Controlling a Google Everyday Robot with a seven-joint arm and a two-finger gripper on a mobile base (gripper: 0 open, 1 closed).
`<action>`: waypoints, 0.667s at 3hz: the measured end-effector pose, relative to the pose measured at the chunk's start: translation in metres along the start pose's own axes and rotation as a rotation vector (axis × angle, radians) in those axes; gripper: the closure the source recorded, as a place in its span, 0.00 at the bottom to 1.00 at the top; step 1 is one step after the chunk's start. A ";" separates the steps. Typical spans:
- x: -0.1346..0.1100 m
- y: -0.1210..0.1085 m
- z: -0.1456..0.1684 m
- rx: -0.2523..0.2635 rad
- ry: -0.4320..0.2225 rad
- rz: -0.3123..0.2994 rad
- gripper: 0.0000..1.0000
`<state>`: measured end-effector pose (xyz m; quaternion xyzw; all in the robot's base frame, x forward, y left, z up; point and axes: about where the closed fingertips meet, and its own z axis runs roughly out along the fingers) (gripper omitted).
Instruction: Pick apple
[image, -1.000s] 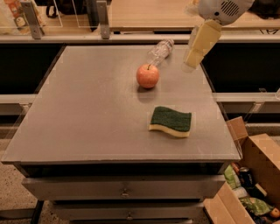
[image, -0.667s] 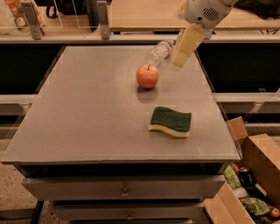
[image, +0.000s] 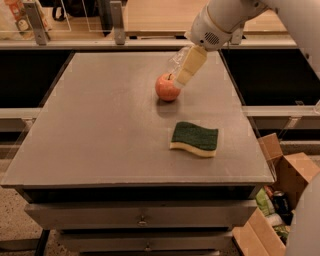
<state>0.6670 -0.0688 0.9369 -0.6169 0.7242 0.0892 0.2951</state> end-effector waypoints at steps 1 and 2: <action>0.002 -0.004 0.035 -0.004 -0.016 0.034 0.00; 0.009 0.001 0.063 -0.033 -0.027 0.062 0.00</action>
Offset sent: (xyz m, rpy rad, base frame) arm 0.0221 0.0311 -0.0855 0.0747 0.0912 -0.0375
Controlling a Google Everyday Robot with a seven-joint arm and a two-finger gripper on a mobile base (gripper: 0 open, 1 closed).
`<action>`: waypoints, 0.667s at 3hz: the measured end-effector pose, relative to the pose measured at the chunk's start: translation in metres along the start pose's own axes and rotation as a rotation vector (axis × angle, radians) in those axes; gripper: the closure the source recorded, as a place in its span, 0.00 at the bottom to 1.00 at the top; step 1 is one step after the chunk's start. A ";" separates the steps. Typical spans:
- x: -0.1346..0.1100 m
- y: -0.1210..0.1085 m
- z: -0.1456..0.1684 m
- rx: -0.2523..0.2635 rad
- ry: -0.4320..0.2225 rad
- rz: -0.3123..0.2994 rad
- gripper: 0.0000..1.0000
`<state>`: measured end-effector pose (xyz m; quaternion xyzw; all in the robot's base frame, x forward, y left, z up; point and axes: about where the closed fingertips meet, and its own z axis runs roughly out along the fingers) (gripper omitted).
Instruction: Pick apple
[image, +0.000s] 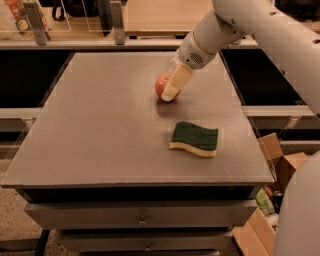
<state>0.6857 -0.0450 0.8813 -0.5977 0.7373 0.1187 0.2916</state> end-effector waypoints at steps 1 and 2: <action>0.005 0.012 0.025 -0.049 -0.011 0.015 0.18; 0.008 0.023 0.041 -0.085 -0.013 0.019 0.41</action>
Offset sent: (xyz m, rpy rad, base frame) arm -0.0180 0.0257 -0.0552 0.0365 0.1042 0.0484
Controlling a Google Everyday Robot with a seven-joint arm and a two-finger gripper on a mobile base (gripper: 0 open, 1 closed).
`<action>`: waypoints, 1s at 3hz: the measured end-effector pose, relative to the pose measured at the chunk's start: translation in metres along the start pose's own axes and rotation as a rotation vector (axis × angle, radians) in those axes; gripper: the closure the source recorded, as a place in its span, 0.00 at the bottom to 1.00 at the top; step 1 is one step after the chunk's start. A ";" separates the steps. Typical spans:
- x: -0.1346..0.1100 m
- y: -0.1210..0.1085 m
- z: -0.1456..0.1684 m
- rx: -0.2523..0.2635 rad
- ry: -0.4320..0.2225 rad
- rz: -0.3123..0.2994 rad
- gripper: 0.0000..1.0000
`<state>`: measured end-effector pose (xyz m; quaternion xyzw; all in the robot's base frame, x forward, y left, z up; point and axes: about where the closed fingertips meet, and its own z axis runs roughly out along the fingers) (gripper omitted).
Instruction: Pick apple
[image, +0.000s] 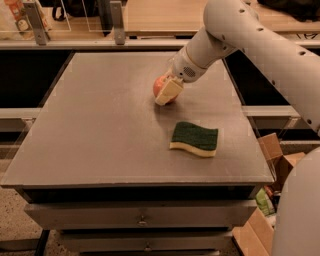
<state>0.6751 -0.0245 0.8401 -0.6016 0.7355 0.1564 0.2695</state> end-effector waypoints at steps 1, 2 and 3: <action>-0.004 0.006 -0.001 -0.017 -0.011 -0.014 0.65; -0.018 0.012 -0.029 -0.023 -0.056 -0.039 0.88; -0.041 0.017 -0.091 0.022 -0.140 -0.082 1.00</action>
Offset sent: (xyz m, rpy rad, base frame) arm -0.0275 -0.0084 0.0861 0.1124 -0.0540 0.0815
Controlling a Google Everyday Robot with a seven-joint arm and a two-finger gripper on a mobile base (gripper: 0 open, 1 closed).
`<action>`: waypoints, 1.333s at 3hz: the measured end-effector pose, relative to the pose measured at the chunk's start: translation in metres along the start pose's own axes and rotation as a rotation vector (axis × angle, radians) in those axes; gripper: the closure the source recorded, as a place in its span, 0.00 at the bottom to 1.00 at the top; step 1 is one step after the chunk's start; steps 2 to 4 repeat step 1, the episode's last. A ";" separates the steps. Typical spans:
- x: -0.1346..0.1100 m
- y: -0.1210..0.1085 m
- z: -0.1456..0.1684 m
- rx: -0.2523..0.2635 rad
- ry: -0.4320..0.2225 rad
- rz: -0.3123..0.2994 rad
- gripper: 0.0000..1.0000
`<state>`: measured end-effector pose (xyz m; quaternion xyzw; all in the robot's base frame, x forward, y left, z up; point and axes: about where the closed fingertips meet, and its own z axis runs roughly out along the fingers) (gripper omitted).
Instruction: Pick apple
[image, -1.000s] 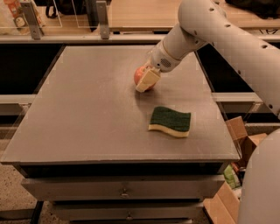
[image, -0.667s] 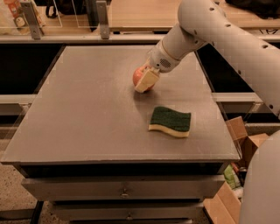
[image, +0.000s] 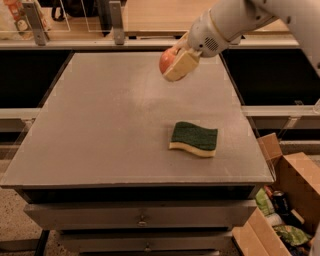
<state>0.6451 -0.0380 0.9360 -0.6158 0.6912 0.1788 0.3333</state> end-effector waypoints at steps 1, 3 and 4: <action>-0.005 -0.001 -0.006 0.007 -0.012 -0.004 1.00; -0.005 -0.001 -0.006 0.007 -0.012 -0.004 1.00; -0.005 -0.001 -0.006 0.007 -0.012 -0.004 1.00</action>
Offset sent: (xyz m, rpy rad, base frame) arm 0.0000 0.0000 0.0000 0.0000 0.0000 0.0000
